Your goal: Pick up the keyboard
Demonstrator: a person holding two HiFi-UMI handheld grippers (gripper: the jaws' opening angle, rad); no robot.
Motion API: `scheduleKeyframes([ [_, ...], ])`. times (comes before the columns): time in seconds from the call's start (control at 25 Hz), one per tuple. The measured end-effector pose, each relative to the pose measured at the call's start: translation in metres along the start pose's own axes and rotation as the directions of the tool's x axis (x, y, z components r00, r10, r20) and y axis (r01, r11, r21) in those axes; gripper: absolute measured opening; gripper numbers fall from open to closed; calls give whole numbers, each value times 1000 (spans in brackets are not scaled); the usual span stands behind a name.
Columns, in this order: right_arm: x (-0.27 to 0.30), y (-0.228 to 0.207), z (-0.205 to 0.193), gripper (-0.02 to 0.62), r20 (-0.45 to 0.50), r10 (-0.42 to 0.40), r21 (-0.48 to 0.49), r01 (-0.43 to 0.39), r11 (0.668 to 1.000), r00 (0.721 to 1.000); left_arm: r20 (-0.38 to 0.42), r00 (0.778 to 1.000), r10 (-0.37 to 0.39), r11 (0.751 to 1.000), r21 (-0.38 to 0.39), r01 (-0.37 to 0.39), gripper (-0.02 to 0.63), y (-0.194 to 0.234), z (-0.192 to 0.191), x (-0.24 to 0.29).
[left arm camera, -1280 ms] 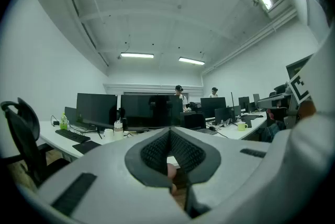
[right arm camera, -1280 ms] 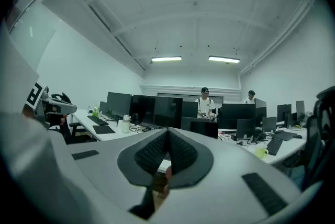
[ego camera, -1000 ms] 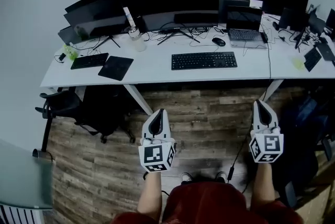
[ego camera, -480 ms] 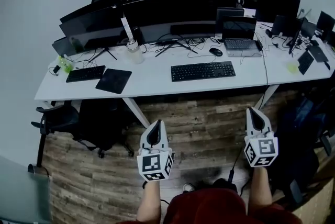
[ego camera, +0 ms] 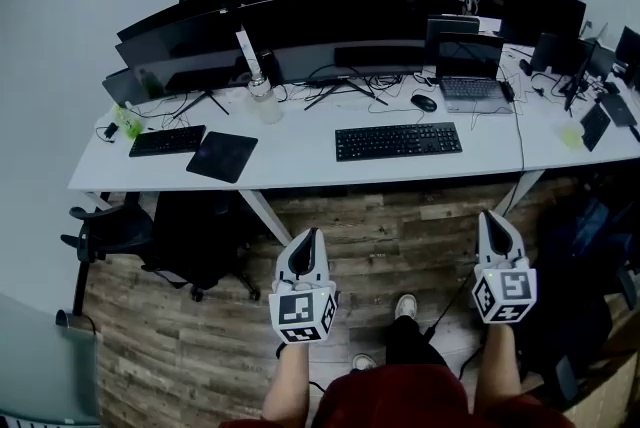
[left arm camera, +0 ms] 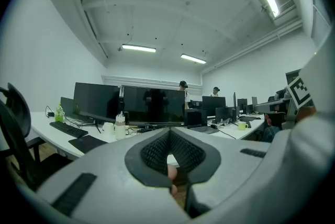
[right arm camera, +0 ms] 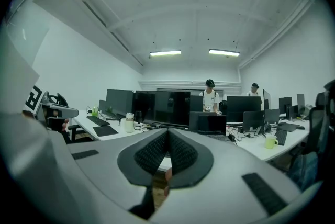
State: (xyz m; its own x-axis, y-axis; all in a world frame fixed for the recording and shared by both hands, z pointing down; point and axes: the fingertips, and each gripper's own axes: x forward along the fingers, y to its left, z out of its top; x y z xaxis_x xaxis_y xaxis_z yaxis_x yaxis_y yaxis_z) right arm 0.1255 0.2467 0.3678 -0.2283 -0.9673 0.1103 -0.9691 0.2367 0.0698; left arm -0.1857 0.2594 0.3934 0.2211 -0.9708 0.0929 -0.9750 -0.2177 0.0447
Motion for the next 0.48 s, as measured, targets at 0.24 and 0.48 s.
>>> scheduleKeyframes([
  [0.24,54,-23,-4,-5,3,19,21,-19,1000,1000,6,1000,17,1000,3,-17,6,1,6,51],
  [0.48,108,-71,-1,-5,4,28,30,-28,999,1000,7,1000,22,1000,22,-22,6,-19,20,123],
])
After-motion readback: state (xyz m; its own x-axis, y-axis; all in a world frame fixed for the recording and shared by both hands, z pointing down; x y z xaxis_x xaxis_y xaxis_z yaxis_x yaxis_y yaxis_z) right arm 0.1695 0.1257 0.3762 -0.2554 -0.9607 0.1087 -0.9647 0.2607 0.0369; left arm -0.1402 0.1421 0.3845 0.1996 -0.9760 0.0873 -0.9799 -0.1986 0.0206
